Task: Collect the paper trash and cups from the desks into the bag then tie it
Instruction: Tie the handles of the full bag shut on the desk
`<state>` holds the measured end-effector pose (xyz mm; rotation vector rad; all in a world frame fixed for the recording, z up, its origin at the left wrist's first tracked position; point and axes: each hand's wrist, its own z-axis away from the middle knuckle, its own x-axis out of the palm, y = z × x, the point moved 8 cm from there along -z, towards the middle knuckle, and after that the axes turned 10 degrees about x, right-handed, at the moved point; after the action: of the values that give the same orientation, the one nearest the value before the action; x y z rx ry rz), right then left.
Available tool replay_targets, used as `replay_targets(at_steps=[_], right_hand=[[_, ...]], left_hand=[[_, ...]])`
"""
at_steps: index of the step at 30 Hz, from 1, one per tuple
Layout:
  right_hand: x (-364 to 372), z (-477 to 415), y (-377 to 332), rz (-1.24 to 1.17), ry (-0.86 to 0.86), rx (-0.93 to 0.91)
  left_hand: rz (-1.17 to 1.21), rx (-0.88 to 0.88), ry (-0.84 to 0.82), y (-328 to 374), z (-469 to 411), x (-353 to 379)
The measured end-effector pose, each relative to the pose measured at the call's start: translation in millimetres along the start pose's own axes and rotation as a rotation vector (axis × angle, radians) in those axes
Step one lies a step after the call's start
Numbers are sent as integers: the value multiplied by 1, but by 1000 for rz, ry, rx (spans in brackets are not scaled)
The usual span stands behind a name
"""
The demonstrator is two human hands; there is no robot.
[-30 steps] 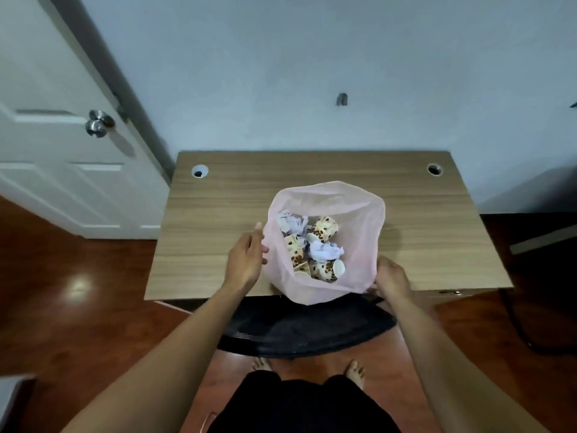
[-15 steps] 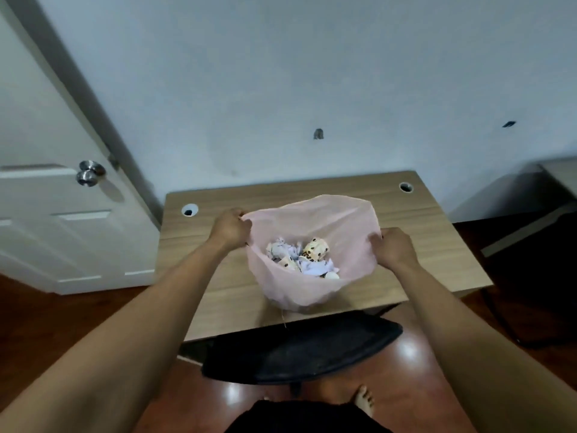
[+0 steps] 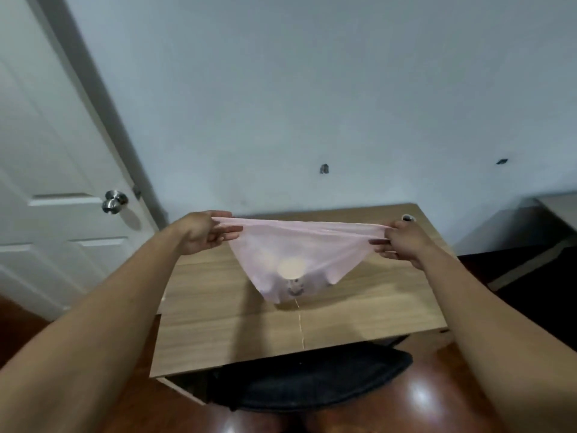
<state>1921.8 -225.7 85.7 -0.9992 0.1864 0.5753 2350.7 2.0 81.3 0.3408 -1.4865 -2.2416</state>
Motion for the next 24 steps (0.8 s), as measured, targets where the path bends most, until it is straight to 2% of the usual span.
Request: replay_targets(at_steps=[9,13,16,19,24], right_hand=[[3,-1,8,-83,-54,19],[-6,-1,12,16,51,56],[-6,5,22,-98,73,102],[2,11,35,-271,-35,143],[5,11,51,-459,-241,128]], left_hand=[[360,35,-124,-11,15,1],[222,-40,-161,-21,21,4],[15,-99,-132,-41,23,3],[54,-80,-52,-54,23,-2],[319,8,-90,-57,29,3]])
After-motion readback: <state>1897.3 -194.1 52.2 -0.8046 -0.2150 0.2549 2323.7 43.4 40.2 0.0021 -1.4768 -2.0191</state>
